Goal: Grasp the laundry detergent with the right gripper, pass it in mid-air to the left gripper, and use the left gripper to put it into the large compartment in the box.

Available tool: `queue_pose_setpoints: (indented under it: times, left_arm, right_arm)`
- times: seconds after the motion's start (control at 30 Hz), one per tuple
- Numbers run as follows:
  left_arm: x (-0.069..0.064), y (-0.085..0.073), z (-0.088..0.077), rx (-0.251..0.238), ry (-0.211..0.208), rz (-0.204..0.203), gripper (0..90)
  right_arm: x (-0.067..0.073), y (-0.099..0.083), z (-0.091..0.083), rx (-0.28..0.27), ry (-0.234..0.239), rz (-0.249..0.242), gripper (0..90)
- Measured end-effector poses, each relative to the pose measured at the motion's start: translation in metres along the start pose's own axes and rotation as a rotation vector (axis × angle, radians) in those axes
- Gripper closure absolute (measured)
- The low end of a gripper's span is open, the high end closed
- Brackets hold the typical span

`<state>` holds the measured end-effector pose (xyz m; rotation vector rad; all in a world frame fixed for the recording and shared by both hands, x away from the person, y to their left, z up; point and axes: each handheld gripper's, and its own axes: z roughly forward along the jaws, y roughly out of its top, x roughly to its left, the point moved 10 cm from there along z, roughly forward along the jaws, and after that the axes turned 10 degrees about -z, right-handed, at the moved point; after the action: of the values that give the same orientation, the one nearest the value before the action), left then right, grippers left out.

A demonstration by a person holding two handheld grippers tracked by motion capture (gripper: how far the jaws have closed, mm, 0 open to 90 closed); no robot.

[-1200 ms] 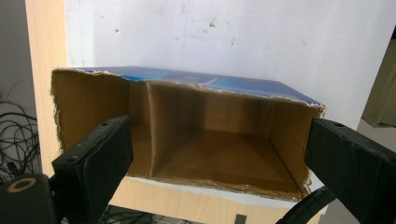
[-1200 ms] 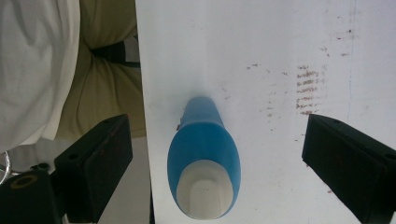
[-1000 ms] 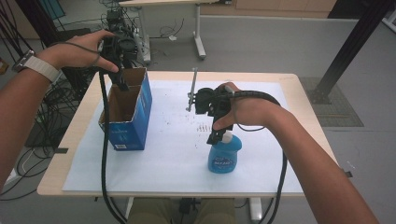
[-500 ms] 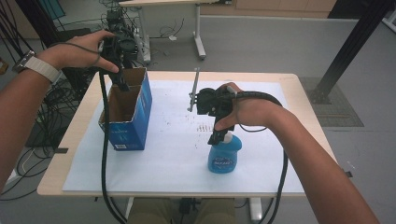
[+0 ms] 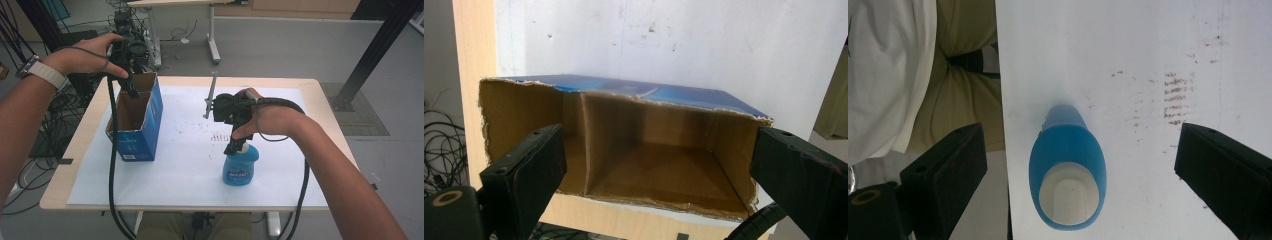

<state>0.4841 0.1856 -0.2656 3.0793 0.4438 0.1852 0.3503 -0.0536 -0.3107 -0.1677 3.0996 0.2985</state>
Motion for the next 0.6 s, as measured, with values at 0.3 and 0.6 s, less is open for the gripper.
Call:
queue_pose_setpoints:
  times: [0.3,0.6]
  left_arm:
    - [0.0003,-0.0006,0.0012,0.003,-0.002,-0.003,8.3]
    - [-0.0005,-0.0006,0.0022,0.003,-0.003,-0.005,8.3]
  right_arm:
    - [-0.0003,-0.0055,-0.0036,-0.023,-0.006,-0.023,5.5]
    - [0.0008,-0.0103,-0.0069,-0.061,-0.007,-0.017,5.4]
